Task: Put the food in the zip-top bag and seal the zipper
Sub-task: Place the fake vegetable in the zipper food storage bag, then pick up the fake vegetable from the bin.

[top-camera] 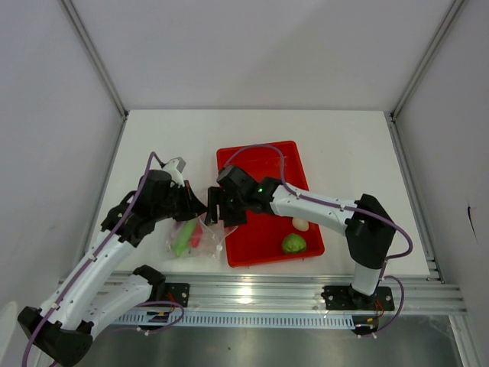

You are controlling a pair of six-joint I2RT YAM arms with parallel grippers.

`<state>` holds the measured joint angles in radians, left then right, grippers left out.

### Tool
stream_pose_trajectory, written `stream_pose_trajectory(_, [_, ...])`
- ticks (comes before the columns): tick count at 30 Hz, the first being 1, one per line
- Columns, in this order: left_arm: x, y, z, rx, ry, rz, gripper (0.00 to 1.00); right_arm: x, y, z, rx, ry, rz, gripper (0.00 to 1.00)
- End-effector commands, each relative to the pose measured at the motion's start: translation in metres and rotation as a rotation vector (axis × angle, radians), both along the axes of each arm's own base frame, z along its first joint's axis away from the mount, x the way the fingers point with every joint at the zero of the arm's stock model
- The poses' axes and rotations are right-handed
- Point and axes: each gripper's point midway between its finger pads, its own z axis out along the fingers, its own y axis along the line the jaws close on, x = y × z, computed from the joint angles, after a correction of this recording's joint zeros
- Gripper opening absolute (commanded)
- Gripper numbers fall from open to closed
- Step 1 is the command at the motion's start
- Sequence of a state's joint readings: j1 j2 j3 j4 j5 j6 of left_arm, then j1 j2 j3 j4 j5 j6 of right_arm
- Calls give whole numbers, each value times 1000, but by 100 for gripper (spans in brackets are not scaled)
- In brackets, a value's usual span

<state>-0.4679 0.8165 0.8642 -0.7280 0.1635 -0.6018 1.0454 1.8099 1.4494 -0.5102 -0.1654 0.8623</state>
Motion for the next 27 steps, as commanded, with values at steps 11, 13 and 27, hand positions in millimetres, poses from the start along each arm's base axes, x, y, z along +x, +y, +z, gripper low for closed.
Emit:
stream_pose_trajectory(11, [5,1,14,-11,-49,6,0,40,-85,100,-27,-392,-103,68])
stream_pose_trajectory(13, [6,0,14,-13,-51,3,1,50,-107,112,-43,-453,-123,67])
stream_pose_trajectory(27, [6,-1,9,-10,-44,-5,0,103,-246,25,-704,-515,148,66])
